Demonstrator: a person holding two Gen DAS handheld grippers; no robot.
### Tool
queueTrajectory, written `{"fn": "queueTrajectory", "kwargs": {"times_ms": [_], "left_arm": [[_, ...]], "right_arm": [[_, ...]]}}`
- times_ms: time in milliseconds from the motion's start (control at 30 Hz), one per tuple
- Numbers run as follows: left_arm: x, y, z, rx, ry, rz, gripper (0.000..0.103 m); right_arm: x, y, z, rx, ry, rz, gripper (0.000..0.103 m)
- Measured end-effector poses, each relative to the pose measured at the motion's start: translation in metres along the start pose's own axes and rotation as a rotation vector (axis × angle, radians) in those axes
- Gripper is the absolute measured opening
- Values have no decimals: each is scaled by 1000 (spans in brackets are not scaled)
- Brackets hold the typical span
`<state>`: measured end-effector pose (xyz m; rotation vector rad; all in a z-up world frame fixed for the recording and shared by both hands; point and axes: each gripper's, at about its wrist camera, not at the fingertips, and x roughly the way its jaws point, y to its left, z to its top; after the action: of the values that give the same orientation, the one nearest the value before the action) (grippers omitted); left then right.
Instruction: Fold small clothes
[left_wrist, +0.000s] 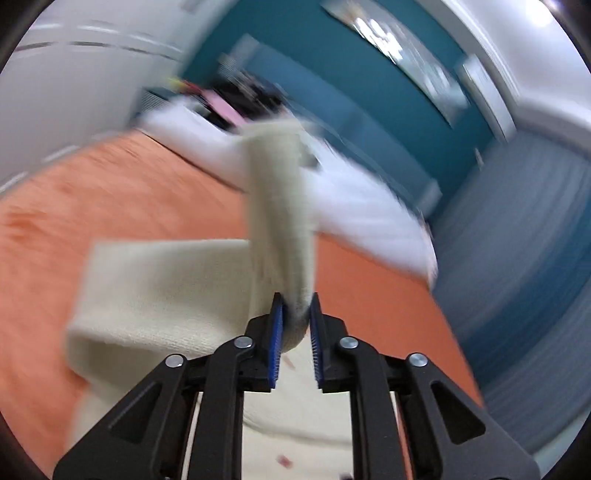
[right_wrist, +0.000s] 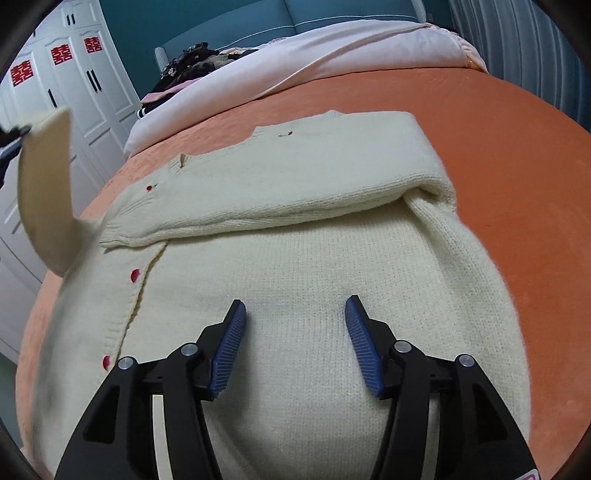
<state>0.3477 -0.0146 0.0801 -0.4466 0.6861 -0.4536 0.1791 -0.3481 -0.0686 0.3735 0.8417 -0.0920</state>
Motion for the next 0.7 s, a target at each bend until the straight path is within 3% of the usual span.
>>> {"fn": "queueTrajectory", "kwargs": {"times_ms": [33,67,133,200,333,400,433,533,667,700], "left_arm": [[25,-20,-27,47,73,17,23],[51,-35,-57,104,149,58,35],[84,-45,-103,168,241,172,35],[88,-38,-131,162,279,203,35],[61,-7,-137,121,256,253,42],[42,8,-133,118,204,304,60],[34,19,-126,107,182,331,62],[19,71,-103,-24,149,381,69],[11,145,-85,-373,140,355,68],[9,161,-88,-447,144,342,61]], "right_arm": [[-1,-1,0,5,0,7,55],[-1,-2,0,10,0,14,55],[-2,-6,0,24,0,32,55],[-4,-8,-1,37,0,51,55],[-9,-15,4,76,1,90,55],[-19,-16,13,91,-35,69,58],[-25,-15,22,98,-70,66,59],[-23,-12,57,134,-88,80,59],[27,-12,89,176,27,47,58],[37,-10,91,182,47,40,53]]}}
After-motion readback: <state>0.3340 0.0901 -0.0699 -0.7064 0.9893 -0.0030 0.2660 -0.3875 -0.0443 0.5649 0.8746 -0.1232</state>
